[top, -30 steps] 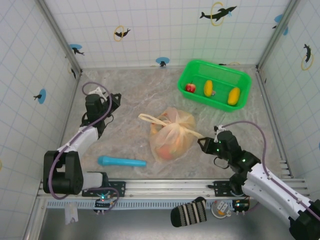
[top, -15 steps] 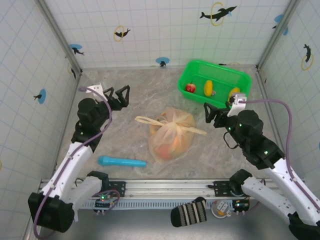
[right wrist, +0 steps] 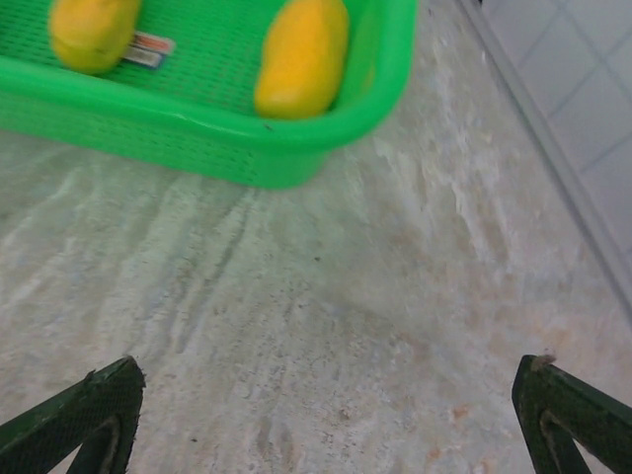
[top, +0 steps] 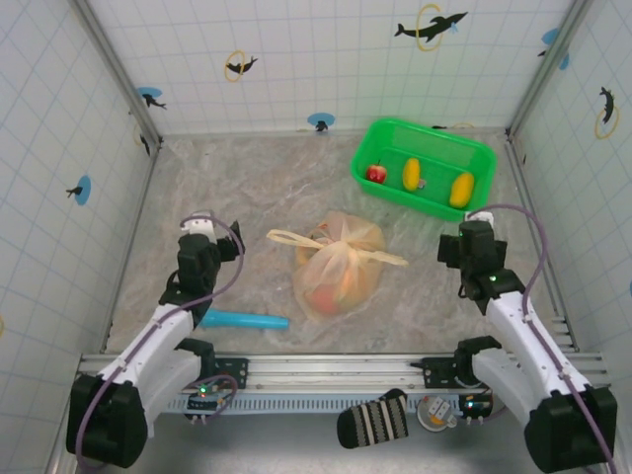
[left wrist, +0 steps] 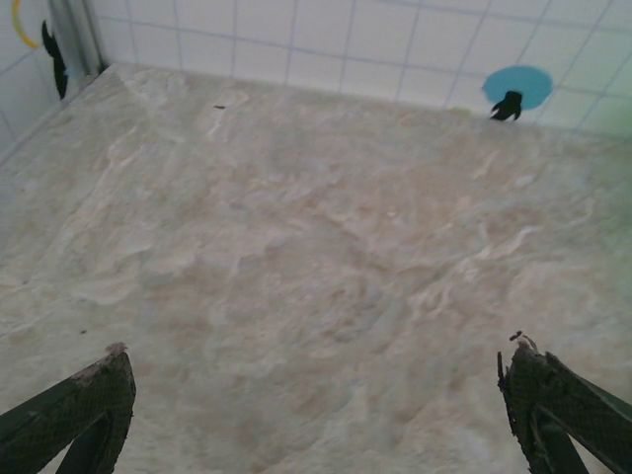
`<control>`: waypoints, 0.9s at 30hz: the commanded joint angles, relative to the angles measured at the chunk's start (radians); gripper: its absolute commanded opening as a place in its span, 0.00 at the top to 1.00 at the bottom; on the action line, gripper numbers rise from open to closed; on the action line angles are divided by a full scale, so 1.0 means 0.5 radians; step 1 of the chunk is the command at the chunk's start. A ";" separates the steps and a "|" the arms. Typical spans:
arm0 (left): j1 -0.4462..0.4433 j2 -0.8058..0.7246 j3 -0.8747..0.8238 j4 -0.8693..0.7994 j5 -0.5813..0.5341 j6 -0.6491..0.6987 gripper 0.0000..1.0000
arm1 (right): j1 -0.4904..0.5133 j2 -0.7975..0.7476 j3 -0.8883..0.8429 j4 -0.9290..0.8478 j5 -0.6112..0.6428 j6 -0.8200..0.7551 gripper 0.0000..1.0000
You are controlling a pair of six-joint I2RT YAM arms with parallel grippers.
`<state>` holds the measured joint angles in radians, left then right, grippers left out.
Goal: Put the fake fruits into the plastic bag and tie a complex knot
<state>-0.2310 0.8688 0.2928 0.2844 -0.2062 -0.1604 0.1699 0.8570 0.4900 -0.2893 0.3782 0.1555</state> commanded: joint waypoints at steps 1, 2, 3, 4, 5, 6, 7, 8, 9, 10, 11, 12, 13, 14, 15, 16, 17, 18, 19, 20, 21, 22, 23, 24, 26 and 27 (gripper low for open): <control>0.036 0.106 -0.139 0.389 -0.176 0.283 0.03 | -0.158 0.076 -0.263 0.432 -0.343 0.040 0.01; 0.085 0.165 -0.177 0.430 -0.231 0.228 0.03 | -0.173 0.090 -0.377 0.600 -0.327 0.019 0.01; 0.138 0.210 -0.220 0.453 -0.212 0.205 0.03 | -0.176 0.105 -0.474 0.766 -0.279 -0.016 0.01; 0.185 0.263 -0.272 0.490 -0.218 0.194 0.03 | -0.174 0.129 -0.579 0.964 -0.210 -0.019 0.01; 0.221 0.312 -0.318 0.527 -0.263 0.167 0.03 | -0.187 0.155 -0.669 1.136 -0.164 0.028 0.01; 0.263 0.345 -0.362 0.576 -0.253 0.148 0.03 | -0.198 0.179 -0.735 1.298 -0.168 0.023 0.01; 0.313 0.374 -0.420 0.655 -0.201 0.140 0.03 | -0.198 0.214 -0.797 1.461 -0.157 -0.028 0.01; 0.347 0.409 -0.496 0.788 -0.165 0.111 0.03 | -0.197 0.255 -0.864 1.620 -0.137 -0.063 0.01; 0.362 0.445 -0.573 0.947 -0.161 0.065 0.03 | -0.200 0.295 -0.917 1.777 -0.115 -0.098 0.01; 0.381 0.499 -0.655 1.159 -0.154 0.008 0.03 | -0.204 0.334 -0.994 1.949 -0.077 -0.121 0.01; 0.396 0.553 -0.720 1.320 -0.160 -0.034 0.03 | -0.221 0.363 -1.082 2.192 -0.063 -0.133 0.01; 0.400 0.606 -0.767 1.485 -0.162 -0.040 0.03 | -0.246 0.384 -1.176 2.423 -0.087 -0.136 0.01; 0.401 0.654 -0.787 1.620 -0.116 0.001 0.03 | -0.276 0.431 -1.279 2.698 -0.152 -0.134 0.01; 0.399 0.722 -0.808 1.788 0.006 0.102 0.03 | -0.309 0.507 -1.339 2.891 -0.216 -0.136 0.01; 0.401 0.791 -0.806 1.893 0.068 0.163 0.03 | -0.318 0.574 -1.353 2.970 -0.231 -0.136 0.01; 0.399 0.845 -0.779 1.919 0.086 0.217 0.03 | -0.324 0.636 -1.360 3.061 -0.235 -0.133 0.01; 0.401 0.905 -0.772 1.981 0.073 0.249 0.03 | -0.338 0.681 -1.348 3.110 -0.284 -0.113 0.01; 0.400 0.985 -0.782 2.084 0.042 0.250 0.02 | -0.350 0.735 -1.315 3.115 -0.317 -0.073 0.01; 0.402 1.092 -0.809 2.237 -0.003 0.227 0.02 | -0.355 0.797 -1.292 3.142 -0.354 -0.047 0.01; 0.403 1.208 -0.841 2.411 -0.016 0.225 0.02 | -0.355 0.881 -1.282 3.217 -0.401 -0.038 0.01; 0.402 1.317 -0.860 2.584 0.005 0.236 0.02 | -0.352 0.977 -1.293 3.326 -0.436 -0.035 0.01; 0.402 1.387 -0.848 2.696 0.027 0.256 0.02 | -0.335 1.099 -1.316 3.508 -0.462 -0.060 0.01; 0.404 1.327 -0.778 2.444 0.026 0.246 0.02 | -0.304 1.239 -1.333 3.645 -0.451 -0.099 0.01; 0.404 1.272 -0.678 2.153 0.045 0.249 0.02 | -0.276 1.367 -1.339 3.821 -0.430 -0.129 0.00; 0.495 1.319 -0.593 2.085 0.179 0.172 0.02 | -0.246 1.358 -1.211 3.639 -0.445 -0.171 0.00; 0.513 1.307 -0.587 2.040 0.206 0.161 0.02 | -0.230 1.270 -1.067 3.215 -0.426 -0.177 0.01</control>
<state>-0.0090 1.5208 0.0048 1.3323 -0.1688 -0.0574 0.0372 1.5337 0.0044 1.3804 0.1761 0.0998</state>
